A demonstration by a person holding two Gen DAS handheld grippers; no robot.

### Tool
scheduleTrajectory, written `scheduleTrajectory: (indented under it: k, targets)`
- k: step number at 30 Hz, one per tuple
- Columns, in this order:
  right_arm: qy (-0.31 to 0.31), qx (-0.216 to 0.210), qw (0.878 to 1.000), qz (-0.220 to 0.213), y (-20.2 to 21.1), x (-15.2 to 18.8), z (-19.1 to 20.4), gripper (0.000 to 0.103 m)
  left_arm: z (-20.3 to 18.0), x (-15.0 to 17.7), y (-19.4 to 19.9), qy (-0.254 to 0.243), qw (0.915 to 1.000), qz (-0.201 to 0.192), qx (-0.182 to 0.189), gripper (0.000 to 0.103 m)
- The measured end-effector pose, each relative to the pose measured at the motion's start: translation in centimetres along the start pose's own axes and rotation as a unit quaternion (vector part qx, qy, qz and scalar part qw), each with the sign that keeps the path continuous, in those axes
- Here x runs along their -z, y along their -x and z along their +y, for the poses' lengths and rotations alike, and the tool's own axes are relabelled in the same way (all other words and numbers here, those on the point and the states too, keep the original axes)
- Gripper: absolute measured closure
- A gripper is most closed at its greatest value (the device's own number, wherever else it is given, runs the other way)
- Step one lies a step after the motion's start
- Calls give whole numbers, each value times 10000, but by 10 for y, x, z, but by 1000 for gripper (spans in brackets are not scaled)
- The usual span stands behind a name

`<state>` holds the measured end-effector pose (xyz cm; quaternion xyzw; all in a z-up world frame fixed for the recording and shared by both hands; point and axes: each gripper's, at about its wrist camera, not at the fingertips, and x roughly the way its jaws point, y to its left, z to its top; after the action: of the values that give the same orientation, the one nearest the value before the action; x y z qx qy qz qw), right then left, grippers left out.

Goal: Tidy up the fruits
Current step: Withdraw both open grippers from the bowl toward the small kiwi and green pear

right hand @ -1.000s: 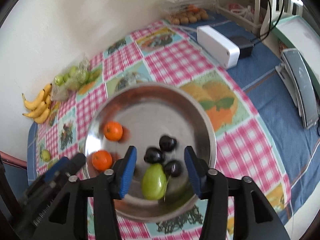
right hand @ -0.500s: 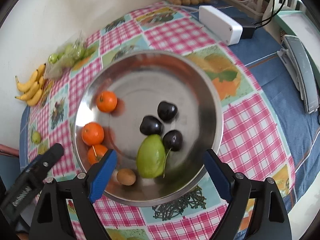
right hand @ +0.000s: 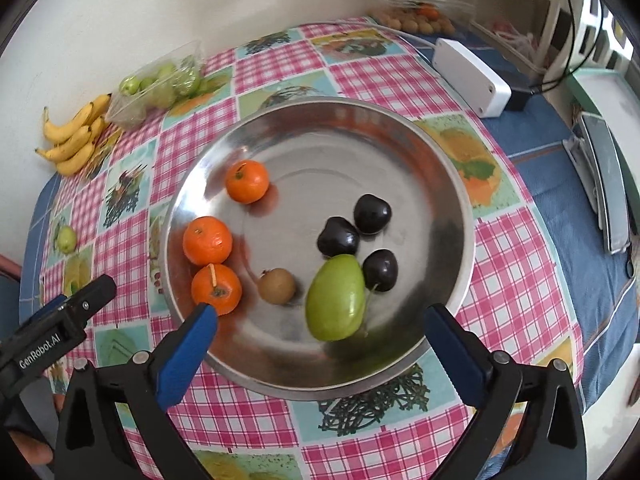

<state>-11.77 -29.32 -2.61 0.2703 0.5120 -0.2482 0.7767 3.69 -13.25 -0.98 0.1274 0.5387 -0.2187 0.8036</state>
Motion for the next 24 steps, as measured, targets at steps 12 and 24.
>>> scheduleTrajectory:
  k: [12, 24]
  targets:
    - [247, -31, 9997, 21, 0, 3, 39, 0, 48, -4, 8, 367, 9993, -38, -104, 0]
    - [638, -271, 9973, 231, -16, 15, 98, 0, 108, -5, 9, 969, 9952, -21, -110, 0]
